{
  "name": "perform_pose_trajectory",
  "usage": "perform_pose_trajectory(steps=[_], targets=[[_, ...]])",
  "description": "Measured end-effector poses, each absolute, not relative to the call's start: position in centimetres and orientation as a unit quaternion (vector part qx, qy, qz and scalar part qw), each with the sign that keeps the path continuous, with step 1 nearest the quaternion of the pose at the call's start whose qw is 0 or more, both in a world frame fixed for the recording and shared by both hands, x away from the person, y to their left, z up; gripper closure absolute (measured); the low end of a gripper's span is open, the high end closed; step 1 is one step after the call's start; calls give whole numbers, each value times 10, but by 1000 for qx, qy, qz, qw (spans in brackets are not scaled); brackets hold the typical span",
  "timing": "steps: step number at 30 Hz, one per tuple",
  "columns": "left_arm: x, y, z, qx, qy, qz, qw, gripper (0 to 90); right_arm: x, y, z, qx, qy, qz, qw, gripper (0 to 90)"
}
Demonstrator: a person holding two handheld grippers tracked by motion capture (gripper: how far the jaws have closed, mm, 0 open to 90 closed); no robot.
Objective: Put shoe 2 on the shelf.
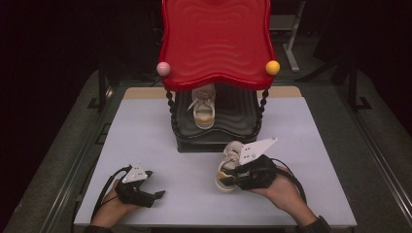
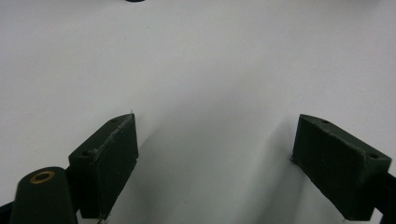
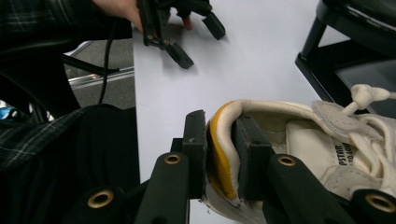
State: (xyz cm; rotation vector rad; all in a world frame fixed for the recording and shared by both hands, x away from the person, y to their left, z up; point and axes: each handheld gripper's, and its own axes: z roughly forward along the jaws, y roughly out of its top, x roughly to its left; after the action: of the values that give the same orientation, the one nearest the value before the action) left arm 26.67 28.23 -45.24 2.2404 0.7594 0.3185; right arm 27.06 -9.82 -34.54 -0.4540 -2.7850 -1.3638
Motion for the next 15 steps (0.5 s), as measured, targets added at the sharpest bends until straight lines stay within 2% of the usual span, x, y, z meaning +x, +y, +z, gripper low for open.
perform_pose_trajectory(steps=[15], targets=[[267,282,-452,873,296,124,368,137,273,-86,-314,-111,-893,-436,-7,766]])
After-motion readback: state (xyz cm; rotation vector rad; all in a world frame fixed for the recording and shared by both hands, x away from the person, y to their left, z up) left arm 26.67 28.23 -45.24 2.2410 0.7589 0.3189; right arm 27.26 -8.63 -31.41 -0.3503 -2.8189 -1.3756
